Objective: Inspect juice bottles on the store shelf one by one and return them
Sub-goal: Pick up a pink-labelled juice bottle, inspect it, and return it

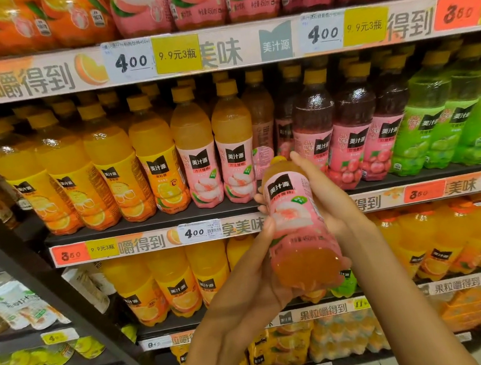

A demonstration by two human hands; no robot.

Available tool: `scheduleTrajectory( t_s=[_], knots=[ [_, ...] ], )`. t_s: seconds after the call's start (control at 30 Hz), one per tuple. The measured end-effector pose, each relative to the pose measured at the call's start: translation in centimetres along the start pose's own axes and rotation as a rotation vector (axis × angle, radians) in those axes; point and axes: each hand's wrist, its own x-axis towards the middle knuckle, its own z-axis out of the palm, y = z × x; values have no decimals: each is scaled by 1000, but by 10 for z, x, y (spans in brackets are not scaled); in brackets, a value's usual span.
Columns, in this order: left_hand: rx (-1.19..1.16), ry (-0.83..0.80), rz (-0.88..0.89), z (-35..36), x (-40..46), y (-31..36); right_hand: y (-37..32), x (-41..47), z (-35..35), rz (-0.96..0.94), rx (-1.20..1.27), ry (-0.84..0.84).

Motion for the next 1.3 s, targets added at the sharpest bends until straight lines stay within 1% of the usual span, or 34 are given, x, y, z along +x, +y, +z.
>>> scheduleTrajectory(
  t_s=[0.13, 0.23, 0.33, 0.5, 0.67, 0.8, 0.9, 1.0, 1.17, 1.23, 1.3],
  knots=[
    [-68, -25, -10, 0, 0, 0, 1, 4, -2, 37, 23, 1],
    [-18, 22, -8, 0, 1, -1, 0, 6, -1, 11, 24, 10],
    [59, 93, -5, -3, 5, -4, -3, 8, 2, -56, -20, 5],
    [175, 157, -1, -8, 6, -10, -5, 8, 2, -163, -177, -53],
    [309, 225, 35, -14, 7, -12, -2, 3, -3, -347, -510, -133],
    [441, 235, 125, -20, 12, -16, -2, -2, -2, -466, -461, -194],
    [497, 222, 211, -26, 16, -14, -2, -8, -2, -597, -456, -241],
    [507, 256, 307, -35, 20, -12, -3, -15, -2, -689, -469, -305],
    [526, 316, 455, -47, 24, -12, -1, -30, -3, -758, -507, -474],
    [522, 305, 509, -52, 24, -10, -2, -35, -3, -780, -544, -516],
    [511, 273, 516, -54, 24, -9, -4, -38, -1, -782, -563, -530]
  ],
)
